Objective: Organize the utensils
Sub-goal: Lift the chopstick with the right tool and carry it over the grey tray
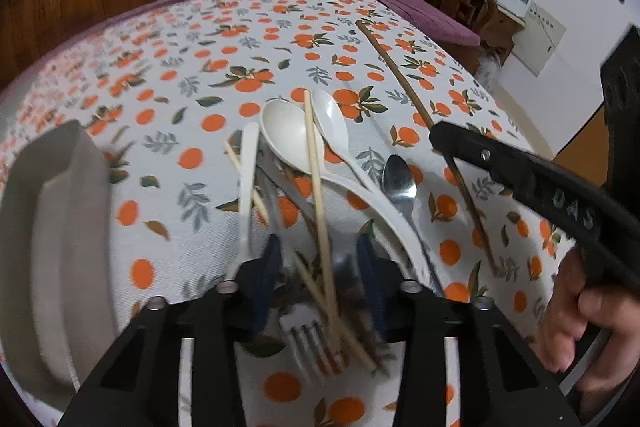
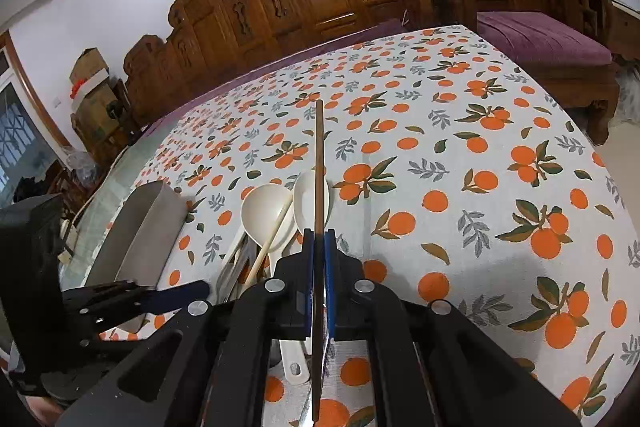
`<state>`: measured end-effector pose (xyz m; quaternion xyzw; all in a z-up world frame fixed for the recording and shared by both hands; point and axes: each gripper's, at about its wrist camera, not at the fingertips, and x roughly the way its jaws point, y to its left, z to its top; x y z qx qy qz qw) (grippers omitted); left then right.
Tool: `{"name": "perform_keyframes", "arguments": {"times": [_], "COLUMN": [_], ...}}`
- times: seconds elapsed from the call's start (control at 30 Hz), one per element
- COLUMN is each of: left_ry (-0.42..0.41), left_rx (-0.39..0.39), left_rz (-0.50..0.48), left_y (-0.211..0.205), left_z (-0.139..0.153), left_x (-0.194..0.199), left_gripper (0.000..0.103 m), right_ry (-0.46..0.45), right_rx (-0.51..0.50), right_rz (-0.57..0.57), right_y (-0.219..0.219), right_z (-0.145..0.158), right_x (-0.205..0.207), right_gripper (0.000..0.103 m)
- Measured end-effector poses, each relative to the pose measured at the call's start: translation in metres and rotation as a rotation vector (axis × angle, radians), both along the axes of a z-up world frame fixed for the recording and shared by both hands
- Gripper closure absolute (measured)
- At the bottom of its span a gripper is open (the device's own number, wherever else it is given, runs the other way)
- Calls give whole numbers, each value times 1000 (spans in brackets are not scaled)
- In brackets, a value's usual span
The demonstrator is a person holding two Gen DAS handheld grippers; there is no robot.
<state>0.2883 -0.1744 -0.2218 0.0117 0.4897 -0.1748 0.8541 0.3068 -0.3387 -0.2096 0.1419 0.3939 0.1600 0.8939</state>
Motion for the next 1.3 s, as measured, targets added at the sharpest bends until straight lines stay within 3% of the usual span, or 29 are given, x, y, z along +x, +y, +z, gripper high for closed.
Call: {"name": "perform_keyframes", "arguments": {"times": [0.27, 0.53, 0.73, 1.07, 1.3], "left_ry": [18, 4, -40, -103, -132], "left_rx": [-13, -13, -9, 8, 25], "left_rz": [14, 23, 21, 43, 70], "left_y": [-8, 2, 17, 68, 112], "left_z": [-8, 0, 22, 56, 69], "left_x": [14, 6, -11, -30, -38], "left_gripper": [97, 99, 99, 99, 99], "right_ry": [4, -2, -13, -35, -44], "right_rx": [-3, -9, -1, 18, -24], "right_rz": [5, 22, 59, 147, 210], "right_y": [3, 11, 23, 59, 89], "right_z": [0, 3, 8, 21, 27], "right_x": [0, -1, -4, -17, -27], "right_gripper": [97, 97, 97, 97, 97]}}
